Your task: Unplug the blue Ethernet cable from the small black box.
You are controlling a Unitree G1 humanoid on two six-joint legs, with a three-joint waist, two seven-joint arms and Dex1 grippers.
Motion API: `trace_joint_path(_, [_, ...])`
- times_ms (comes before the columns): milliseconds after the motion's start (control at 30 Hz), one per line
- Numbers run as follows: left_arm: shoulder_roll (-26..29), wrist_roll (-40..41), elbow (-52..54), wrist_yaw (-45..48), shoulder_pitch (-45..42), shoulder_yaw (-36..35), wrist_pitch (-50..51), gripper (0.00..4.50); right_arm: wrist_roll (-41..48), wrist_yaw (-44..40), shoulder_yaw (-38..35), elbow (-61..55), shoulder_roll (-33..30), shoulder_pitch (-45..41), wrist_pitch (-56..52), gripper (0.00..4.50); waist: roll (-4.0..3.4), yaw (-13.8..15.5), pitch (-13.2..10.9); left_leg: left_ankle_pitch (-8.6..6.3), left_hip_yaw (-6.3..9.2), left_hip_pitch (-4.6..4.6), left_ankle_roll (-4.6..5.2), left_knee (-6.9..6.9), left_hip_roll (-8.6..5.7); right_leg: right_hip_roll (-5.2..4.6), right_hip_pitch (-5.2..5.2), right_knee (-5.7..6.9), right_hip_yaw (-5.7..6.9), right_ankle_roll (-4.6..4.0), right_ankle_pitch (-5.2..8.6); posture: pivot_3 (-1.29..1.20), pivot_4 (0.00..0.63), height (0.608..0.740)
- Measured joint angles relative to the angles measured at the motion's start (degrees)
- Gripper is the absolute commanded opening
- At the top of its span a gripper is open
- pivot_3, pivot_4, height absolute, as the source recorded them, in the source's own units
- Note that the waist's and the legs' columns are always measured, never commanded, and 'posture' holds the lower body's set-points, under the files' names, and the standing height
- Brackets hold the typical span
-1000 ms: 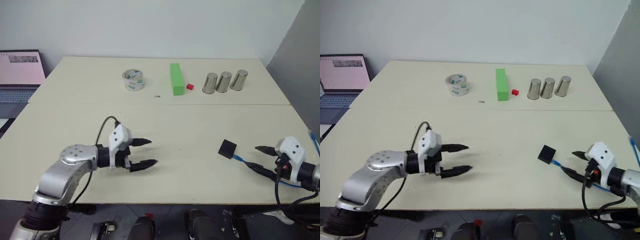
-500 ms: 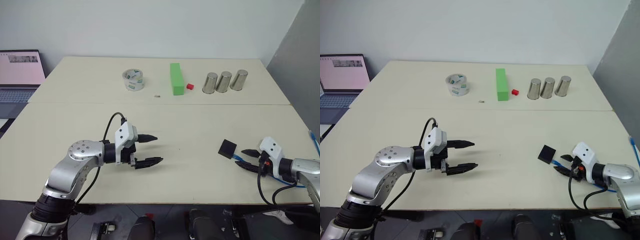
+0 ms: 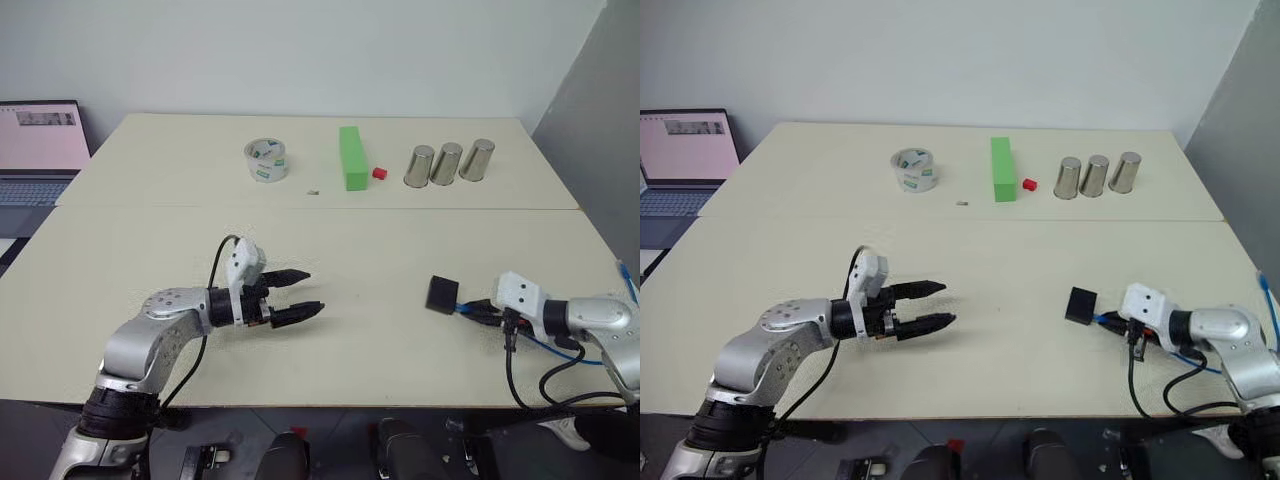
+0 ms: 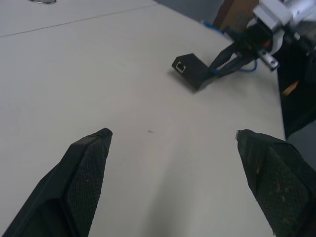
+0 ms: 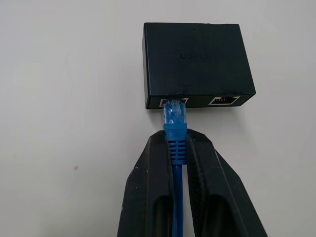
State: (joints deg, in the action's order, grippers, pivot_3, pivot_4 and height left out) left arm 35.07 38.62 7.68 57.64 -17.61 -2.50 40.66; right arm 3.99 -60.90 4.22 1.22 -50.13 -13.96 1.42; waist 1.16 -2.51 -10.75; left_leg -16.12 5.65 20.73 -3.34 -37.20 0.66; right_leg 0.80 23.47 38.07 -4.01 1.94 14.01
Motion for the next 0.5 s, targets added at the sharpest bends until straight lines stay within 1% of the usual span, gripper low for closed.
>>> trace_joint_path(133, [-0.5, 6.5, 0.2, 0.3, -1.0, -1.3, 7.7, 4.30, -7.0, 2.8, 4.2, -1.1, 2.8, -7.3, 11.4, 0.11, 0.00, -0.5, 0.0, 0.00, 0.02, 0.01, -0.01, 0.03, 0.00, 0.00, 0.00, -0.04, 0.00, 0.00, 0.00, 0.00, 0.150, 0.740])
trace_joint_path(300, [-2.8, 9.8, 1.1, -0.4, -1.3, -0.8, 11.8, 4.30, -12.4, 4.6, 9.6, -1.0, 6.5, -13.9, 19.4, 0.11, 0.00, -0.3, 0.0, 0.01, 0.05, 0.05, -0.02, 0.02, -0.01, -0.04, 0.03, -0.04, 0.01, -0.03, -0.01, 0.00, 0.150, 0.740])
trace_joint_path(333, [-2.9, 9.9, 1.1, -0.5, -1.3, -0.8, 11.9, 4.30, -12.5, 4.6, 9.8, -1.0, 6.5, -14.1, 19.6, 0.11, 0.00, -0.3, 0.0, 0.01, 0.05, 0.05, -0.02, 0.02, -0.02, -0.04, 0.03, -0.04, 0.01, -0.05, -0.02, 0.00, 0.150, 0.740])
trace_joint_path(367, [-3.1, 10.2, 1.1, -0.7, -1.3, -0.7, 12.1, 4.30, -12.7, 4.6, 10.2, -1.1, 6.7, -14.6, 20.3, 0.11, 0.00, -0.2, 0.0, 0.01, 0.08, 0.05, -0.03, 0.01, -0.01, -0.05, 0.03, -0.04, 0.03, -0.26, -0.15, 0.00, 0.150, 0.740])
trace_joint_path(500, [-4.0, 10.5, 0.8, -1.1, -2.9, -0.7, 12.8, 4.30, -14.1, 4.8, 12.0, -1.0, 8.8, -16.8, 22.2, 0.11, 0.00, 0.0, 0.0, 0.02, 0.09, 0.05, -0.03, -0.01, -0.03, -0.04, 0.03, -0.02, 0.04, -0.26, -0.15, 0.00, 0.150, 0.740])
